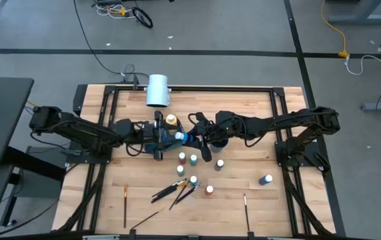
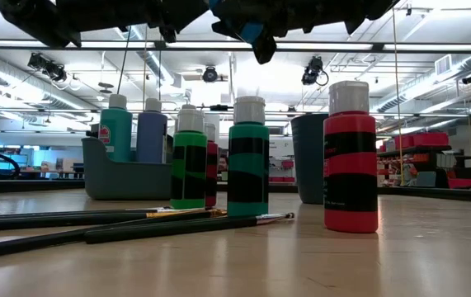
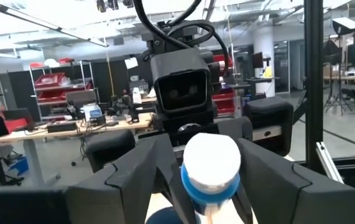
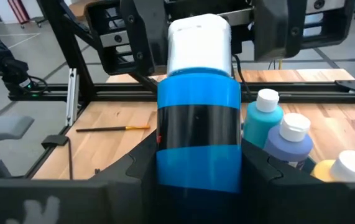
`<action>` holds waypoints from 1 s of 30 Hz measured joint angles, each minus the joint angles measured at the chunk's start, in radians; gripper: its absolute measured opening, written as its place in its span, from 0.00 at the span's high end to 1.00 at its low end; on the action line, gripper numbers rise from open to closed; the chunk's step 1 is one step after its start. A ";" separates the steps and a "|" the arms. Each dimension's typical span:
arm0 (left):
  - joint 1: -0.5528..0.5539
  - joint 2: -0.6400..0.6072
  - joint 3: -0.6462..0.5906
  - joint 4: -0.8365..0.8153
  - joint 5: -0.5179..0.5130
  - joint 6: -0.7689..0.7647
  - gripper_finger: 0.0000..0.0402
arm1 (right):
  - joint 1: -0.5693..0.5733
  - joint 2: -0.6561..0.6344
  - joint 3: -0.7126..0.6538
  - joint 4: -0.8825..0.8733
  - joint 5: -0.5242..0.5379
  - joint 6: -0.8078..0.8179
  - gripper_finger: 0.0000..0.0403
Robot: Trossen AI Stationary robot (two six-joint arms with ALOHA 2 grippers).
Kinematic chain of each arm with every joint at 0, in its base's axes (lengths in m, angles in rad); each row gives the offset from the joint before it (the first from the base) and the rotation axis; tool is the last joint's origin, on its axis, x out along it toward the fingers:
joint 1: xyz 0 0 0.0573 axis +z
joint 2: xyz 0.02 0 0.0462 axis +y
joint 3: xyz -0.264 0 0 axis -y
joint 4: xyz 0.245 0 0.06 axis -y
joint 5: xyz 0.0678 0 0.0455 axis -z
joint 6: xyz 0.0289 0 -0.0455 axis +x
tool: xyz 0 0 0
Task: Pick & Place Paint Supplies
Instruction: Put the small blue paint bottle into the blue bin
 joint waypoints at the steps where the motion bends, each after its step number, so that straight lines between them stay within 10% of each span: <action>1: 0.000 0.000 0.000 -0.003 0.000 0.005 0.46 | 0.000 0.000 0.000 0.000 0.000 0.000 0.64; 10: 0.001 -0.001 0.002 -0.013 0.063 0.011 0.68 | 0.006 0.000 0.000 0.007 0.068 -0.007 0.64; 30: -0.002 -0.004 -0.004 -0.473 -0.178 -0.073 0.68 | 0.034 -0.003 0.002 -0.065 0.273 -0.100 0.47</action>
